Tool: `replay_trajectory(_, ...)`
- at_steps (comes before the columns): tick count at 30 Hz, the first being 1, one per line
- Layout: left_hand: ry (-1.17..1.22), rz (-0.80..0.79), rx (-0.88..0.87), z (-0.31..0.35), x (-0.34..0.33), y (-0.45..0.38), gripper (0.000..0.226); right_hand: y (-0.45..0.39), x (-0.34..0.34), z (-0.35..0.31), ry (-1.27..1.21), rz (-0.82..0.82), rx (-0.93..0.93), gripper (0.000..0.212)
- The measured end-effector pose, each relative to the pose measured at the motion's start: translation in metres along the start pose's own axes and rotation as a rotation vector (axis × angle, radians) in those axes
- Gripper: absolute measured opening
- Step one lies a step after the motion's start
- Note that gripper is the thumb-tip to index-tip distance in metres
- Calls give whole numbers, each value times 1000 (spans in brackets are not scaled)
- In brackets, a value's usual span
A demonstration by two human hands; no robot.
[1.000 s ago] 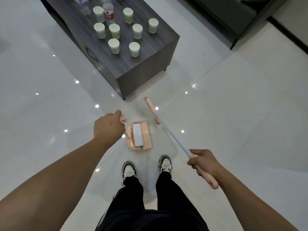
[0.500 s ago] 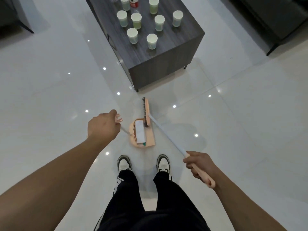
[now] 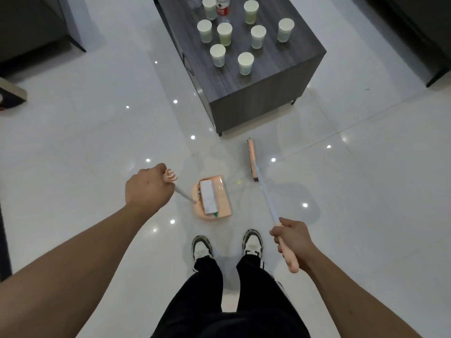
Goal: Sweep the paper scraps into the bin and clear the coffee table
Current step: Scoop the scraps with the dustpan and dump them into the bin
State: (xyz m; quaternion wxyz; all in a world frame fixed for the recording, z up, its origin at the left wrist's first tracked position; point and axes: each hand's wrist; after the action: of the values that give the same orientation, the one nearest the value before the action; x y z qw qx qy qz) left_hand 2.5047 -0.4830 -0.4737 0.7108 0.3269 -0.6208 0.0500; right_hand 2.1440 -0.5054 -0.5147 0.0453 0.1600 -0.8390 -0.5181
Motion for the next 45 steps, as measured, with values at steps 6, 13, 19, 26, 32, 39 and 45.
replay_trajectory(6, -23, -6, -3, -9, -18, -1, 5, 9, -2, -1, -101, -116, -76, 10)
replay_trajectory(13, -2, -3, 1, -21, -21, 0, 5, 19, -9, 10, 19, 4, -5, 40)
replay_trajectory(19, 19, 4, 2, -28, -17, 8, 3, 11, -17, 11, 147, 71, -17, 34)
replay_trajectory(26, 55, 13, 40, -34, 1, 12, 4, 23, -26, 9, 985, 218, -14, 4)
replay_trajectory(32, 33, -8, 38, -39, -3, 9, 12, 18, -22, 22, 909, 213, -222, 13)
replay_trajectory(39, 32, 22, 0, -32, -7, 7, 13, 30, -23, 31, 1379, 62, -170, 18)
replay_trajectory(45, 44, 5, 3, -32, -7, 7, 14, 39, -37, 16, 1186, 33, -65, 39)
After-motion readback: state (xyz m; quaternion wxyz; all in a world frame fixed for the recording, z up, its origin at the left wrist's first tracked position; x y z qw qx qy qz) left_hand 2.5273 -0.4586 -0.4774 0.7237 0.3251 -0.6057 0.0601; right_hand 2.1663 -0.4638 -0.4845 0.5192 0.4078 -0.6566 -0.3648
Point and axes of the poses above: each hand's wrist, its own y-axis away from the middle knuckle, its own x-axis out of the back of the hand, z = x × y, and after that the axes turned 9 degrees about -z, right-handed
